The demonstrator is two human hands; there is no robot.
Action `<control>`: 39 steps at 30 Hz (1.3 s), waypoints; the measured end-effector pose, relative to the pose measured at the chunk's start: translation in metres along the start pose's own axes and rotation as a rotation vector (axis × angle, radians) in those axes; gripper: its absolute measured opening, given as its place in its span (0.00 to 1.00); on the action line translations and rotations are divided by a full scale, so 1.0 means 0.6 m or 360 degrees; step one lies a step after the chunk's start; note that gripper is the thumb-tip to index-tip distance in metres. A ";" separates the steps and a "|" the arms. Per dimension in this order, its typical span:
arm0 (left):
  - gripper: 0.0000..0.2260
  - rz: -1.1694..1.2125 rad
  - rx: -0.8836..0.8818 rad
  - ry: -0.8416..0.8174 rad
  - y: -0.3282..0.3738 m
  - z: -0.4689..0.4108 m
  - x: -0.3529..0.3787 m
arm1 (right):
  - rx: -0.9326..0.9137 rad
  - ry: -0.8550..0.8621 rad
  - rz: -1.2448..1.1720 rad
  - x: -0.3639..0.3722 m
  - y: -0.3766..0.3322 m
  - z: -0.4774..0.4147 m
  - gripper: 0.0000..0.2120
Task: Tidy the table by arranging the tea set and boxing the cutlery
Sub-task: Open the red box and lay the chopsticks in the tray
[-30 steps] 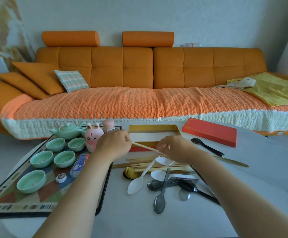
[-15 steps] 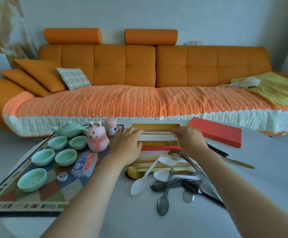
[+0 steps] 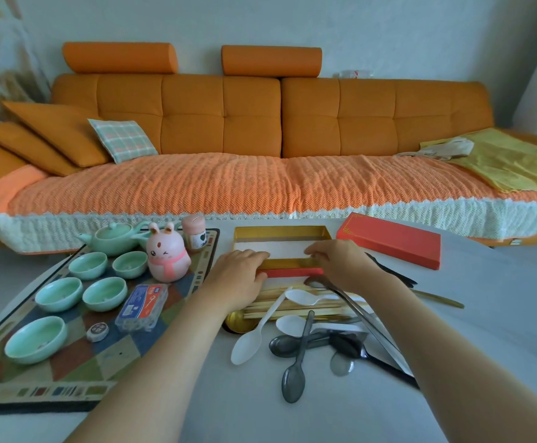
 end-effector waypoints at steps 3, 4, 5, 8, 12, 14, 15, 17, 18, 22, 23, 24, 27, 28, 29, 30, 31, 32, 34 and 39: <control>0.21 -0.0008 -0.0016 0.0005 0.000 -0.001 -0.002 | -0.0053 -0.0112 0.0057 -0.003 -0.011 0.011 0.18; 0.21 -0.0038 -0.0005 0.0029 0.002 -0.001 -0.005 | -0.0069 -0.0096 0.0086 -0.005 -0.012 0.013 0.18; 0.21 -0.0080 0.0011 0.0081 0.004 -0.001 -0.009 | -0.0106 -0.0048 0.0118 -0.006 -0.011 0.014 0.18; 0.17 -0.0125 0.0045 0.0330 0.014 0.003 -0.027 | -0.0304 0.0185 0.0176 -0.012 -0.014 0.016 0.16; 0.07 0.0087 0.0065 0.0278 0.025 0.012 -0.041 | -0.0390 0.0052 0.0129 -0.022 -0.037 0.030 0.12; 0.07 0.0118 0.0058 0.0096 0.027 0.020 -0.035 | -0.0337 -0.0162 0.0198 -0.013 -0.039 0.039 0.11; 0.08 0.0096 0.0053 0.0016 0.027 0.025 -0.032 | -0.0320 -0.0225 0.0236 -0.007 -0.038 0.043 0.10; 0.09 0.0109 0.0026 -0.0104 0.025 0.032 -0.028 | -0.0311 -0.0247 0.0272 0.001 -0.035 0.048 0.08; 0.09 0.0127 0.0020 -0.0137 0.023 0.034 -0.028 | -0.0316 -0.0229 0.0290 0.004 -0.035 0.049 0.09; 0.08 0.0110 0.0020 -0.0147 0.019 0.041 -0.035 | -0.0360 -0.0166 0.0401 0.012 -0.042 0.050 0.10; 0.07 0.0105 0.0007 -0.0135 0.019 0.042 -0.036 | -0.0356 -0.0165 0.0403 0.014 -0.043 0.050 0.11; 0.07 0.0102 -0.0008 -0.0120 0.018 0.043 -0.036 | -0.0348 -0.0168 0.0396 0.015 -0.044 0.050 0.11; 0.07 0.0094 -0.0031 -0.0088 0.016 0.042 -0.032 | -0.0332 -0.0167 0.0387 0.019 -0.045 0.047 0.11; 0.07 0.0100 -0.0030 -0.0097 0.015 0.041 -0.032 | -0.0330 -0.0161 0.0395 0.021 -0.047 0.046 0.11; 0.06 0.0110 -0.0027 -0.0112 0.015 0.041 -0.032 | -0.0331 -0.0151 0.0413 0.023 -0.048 0.045 0.12; 0.06 0.0122 -0.0028 -0.0129 0.014 0.040 -0.032 | -0.0332 -0.0140 0.0432 0.025 -0.048 0.043 0.13; 0.06 0.0130 -0.0030 -0.0141 0.012 0.040 -0.033 | -0.0327 -0.0133 0.0438 0.026 -0.049 0.042 0.13; 0.05 0.0131 -0.0034 -0.0145 0.010 0.039 -0.033 | -0.0320 -0.0130 0.0427 0.027 -0.049 0.041 0.13; 0.05 0.0110 -0.0048 -0.0140 0.005 0.037 -0.031 | -0.0319 -0.0138 0.0389 0.029 -0.050 0.038 0.13; 0.05 0.0025 -0.0086 -0.0013 -0.008 0.035 -0.028 | -0.0330 -0.0170 0.0243 0.030 -0.056 0.035 0.13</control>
Point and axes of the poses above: each hand's wrist, its own z-axis away from the middle knuckle, its own x-axis out of the palm, y = z × x, the point moved 2 cm from there along -z, towards the middle knuckle, and after that the axes turned 5 degrees about -z, right-handed, at the moved point
